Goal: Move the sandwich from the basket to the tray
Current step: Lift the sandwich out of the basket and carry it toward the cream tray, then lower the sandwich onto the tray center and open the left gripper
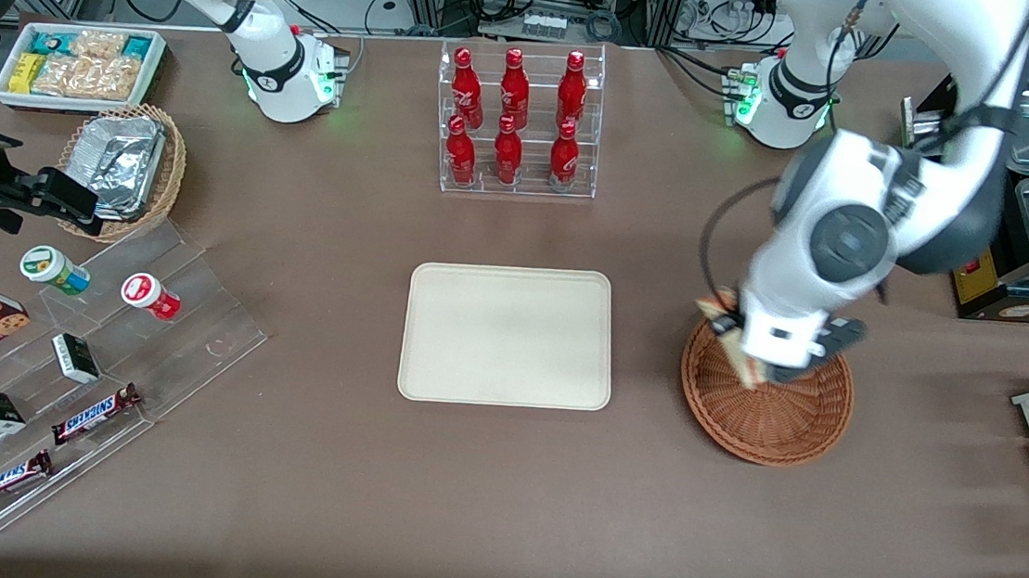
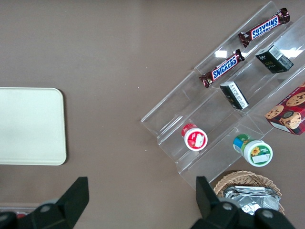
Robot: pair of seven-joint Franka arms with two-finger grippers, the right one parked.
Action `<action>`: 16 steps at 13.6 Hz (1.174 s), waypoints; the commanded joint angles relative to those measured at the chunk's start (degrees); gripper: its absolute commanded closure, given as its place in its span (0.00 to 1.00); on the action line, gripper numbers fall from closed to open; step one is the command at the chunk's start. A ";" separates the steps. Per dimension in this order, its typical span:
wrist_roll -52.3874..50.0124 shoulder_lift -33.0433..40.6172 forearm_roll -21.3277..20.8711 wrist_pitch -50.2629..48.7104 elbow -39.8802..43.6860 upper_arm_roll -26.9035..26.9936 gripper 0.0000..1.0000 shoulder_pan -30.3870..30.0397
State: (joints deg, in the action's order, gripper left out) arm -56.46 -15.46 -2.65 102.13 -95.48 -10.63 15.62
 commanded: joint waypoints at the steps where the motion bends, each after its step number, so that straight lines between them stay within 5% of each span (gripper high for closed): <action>1: -0.41 -4.39 -1.04 0.00 4.59 -4.04 1.00 2.64; 8: -1.11 -23.63 -6.48 4.92 18.48 -3.70 1.00 19.60; 16: -3.29 -29.36 -9.83 14.93 18.40 -3.61 1.00 23.67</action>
State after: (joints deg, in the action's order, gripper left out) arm -57.56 -43.31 -11.40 116.34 -79.11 -14.84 38.26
